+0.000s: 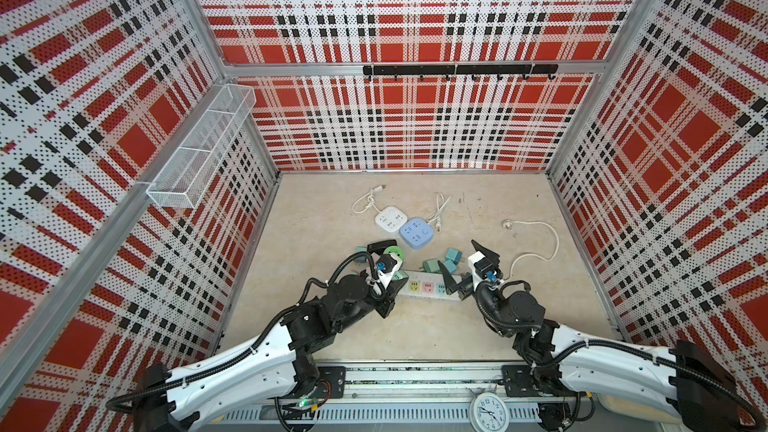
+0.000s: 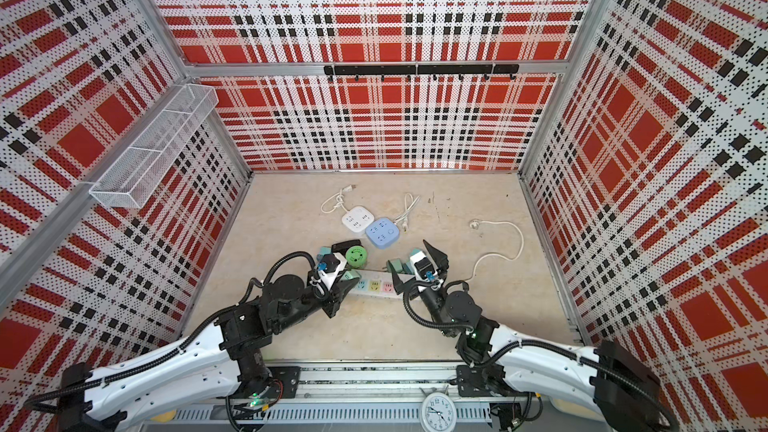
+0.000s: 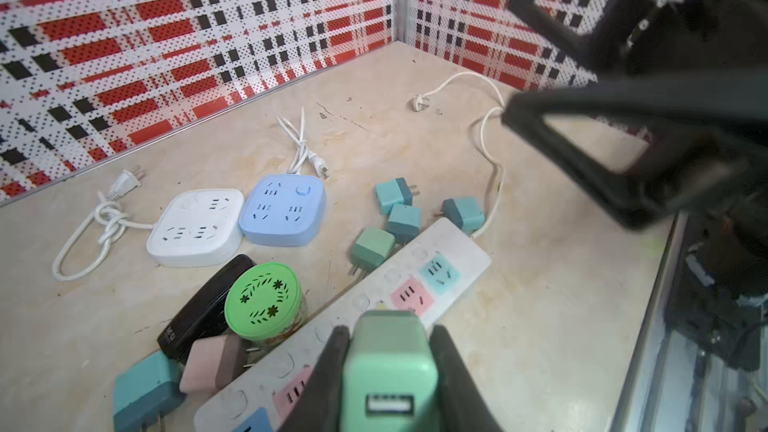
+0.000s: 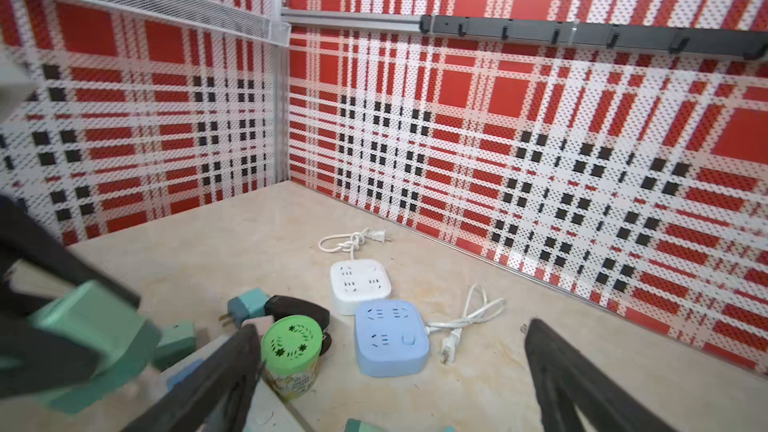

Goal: Insert the plug
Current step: 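Close the left gripper on the adapter while the right gripper releases and withdraws, then move the held adapter with the left gripper over a strip socket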

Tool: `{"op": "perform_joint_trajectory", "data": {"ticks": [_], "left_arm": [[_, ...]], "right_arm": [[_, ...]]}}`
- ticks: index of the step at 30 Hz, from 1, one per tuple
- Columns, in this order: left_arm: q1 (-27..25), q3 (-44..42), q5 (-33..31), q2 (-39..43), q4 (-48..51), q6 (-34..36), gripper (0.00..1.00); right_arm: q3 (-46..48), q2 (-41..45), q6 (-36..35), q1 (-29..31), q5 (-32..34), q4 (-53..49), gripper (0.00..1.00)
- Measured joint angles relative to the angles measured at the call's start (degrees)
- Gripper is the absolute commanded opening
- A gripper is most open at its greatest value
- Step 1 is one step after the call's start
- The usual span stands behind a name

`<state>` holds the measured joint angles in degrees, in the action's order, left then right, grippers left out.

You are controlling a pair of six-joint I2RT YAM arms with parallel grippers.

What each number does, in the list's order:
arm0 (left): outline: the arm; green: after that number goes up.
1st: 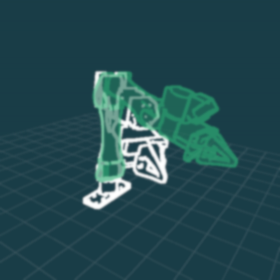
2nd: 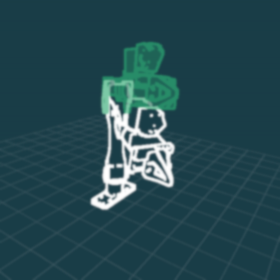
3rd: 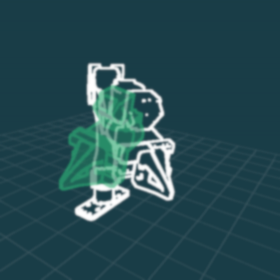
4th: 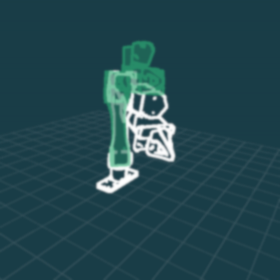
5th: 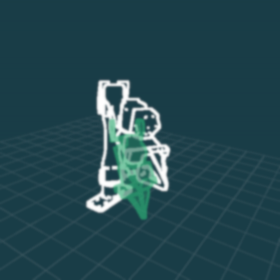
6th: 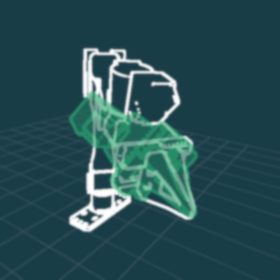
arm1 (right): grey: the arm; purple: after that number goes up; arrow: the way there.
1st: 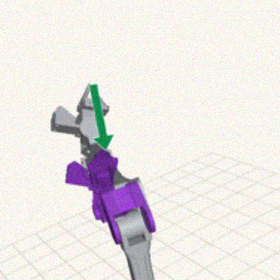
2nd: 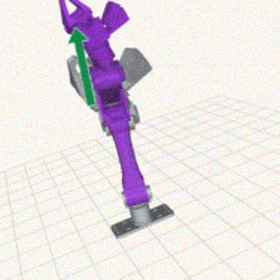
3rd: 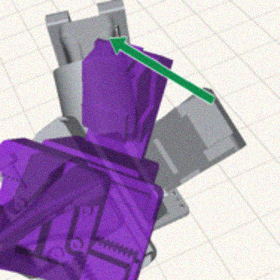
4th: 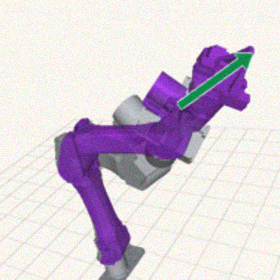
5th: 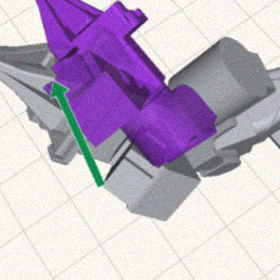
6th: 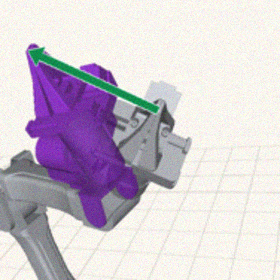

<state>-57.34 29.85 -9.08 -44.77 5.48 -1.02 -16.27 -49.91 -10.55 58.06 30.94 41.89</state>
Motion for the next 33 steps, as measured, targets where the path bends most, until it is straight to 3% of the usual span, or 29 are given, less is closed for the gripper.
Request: {"op": "perform_joint_trajectory", "data": {"ticks": [6,13,17,33], "left_arm": [[0.00,0.00,3.15,-3.52,-0.37,6.16,0.00],[0.00,4.68,9.05,-15.58,0.13,15.74,0.00],[0.00,8.35,12.07,-21.51,0.09,20.63,0.00],[1.86,20.17,20.94,-36.02,4.52,34.18,0.00]], "right_arm": [[0.63,4.39,3.39,-5.49,2.43,-6.49,1.00],[-0.35,4.52,12.57,-22.75,-0.96,-16.68,1.00],[0.00,4.57,16.09,-29.05,-2.69,-18.93,1.00],[2.62,3.39,20.83,-36.52,-4.35,-18.91,1.00]]}}
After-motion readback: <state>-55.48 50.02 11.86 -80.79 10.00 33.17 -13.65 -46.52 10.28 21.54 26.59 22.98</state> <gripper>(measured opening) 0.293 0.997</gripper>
